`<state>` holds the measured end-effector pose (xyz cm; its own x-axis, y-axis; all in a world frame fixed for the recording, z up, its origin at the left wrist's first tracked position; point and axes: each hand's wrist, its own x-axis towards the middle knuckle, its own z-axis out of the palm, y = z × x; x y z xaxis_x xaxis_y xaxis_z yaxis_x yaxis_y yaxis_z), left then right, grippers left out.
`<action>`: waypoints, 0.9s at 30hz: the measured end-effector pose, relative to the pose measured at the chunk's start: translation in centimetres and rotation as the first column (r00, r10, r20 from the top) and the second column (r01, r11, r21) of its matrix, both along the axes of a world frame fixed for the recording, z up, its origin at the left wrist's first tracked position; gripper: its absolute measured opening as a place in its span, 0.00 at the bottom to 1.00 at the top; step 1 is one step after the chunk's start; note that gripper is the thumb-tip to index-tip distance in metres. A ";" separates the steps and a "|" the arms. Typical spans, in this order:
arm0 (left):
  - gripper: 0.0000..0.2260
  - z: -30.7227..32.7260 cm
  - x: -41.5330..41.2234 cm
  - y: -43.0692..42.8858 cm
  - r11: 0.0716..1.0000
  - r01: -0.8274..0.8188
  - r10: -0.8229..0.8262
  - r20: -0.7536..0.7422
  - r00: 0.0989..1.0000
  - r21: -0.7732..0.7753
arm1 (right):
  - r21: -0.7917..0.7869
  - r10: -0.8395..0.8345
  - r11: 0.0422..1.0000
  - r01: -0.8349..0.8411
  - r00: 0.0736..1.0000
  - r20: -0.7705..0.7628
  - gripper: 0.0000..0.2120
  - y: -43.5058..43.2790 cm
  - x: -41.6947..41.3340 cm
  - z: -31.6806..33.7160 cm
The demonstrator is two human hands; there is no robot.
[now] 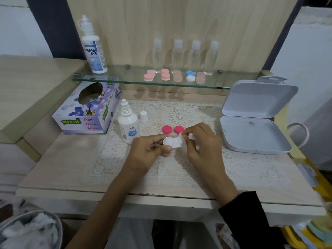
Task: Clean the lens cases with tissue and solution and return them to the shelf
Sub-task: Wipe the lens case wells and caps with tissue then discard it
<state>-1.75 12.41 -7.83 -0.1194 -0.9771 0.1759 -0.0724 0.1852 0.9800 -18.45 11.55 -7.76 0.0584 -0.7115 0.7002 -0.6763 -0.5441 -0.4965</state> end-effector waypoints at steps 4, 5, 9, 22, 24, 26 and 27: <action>0.16 0.0 0.1 0.0 0.999 0.028 -0.027 0.031 0.999 -0.041 | 0.020 0.147 0.989 -0.146 0.988 -0.056 0.06 0.9 1.2 -0.1; 0.16 -0.1 0.1 0.0 0.998 0.038 -0.036 0.037 0.999 -0.050 | 0.020 0.180 0.984 -0.179 0.981 -0.066 0.05 1.1 1.4 -0.1; 0.16 -0.2 0.1 0.0 0.998 0.030 -0.029 0.032 0.999 -0.048 | 0.011 0.125 0.992 -0.125 0.991 -0.048 0.06 1.0 1.2 0.1; 0.19 -0.1 0.0 0.2 0.995 -0.047 0.047 0.002 0.999 -0.089 | 0.259 -0.018 0.965 -0.046 0.971 0.240 0.05 0.0 -0.6 0.0; 0.17 -0.1 0.1 0.2 0.989 -0.082 0.084 0.014 0.996 -0.125 | 0.372 -0.013 0.916 -0.152 0.914 0.406 0.07 0.3 -0.4 0.3; 0.17 -0.1 0.0 0.3 0.978 -0.108 0.118 0.050 0.992 -0.177 | 0.402 0.008 0.879 -0.256 0.852 0.524 0.09 0.6 -0.4 0.7; 0.17 -0.1 -0.1 0.3 0.971 -0.120 0.137 0.069 0.988 -0.207 | 0.407 0.030 0.859 -0.312 0.823 0.568 0.09 0.6 -0.4 0.8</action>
<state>-1.81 12.73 -7.92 -0.0172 -0.9307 0.3653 -0.1870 0.3619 0.9133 -18.87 12.20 -6.96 -0.0627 -0.9675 0.2451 -0.1505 -0.2336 -0.9606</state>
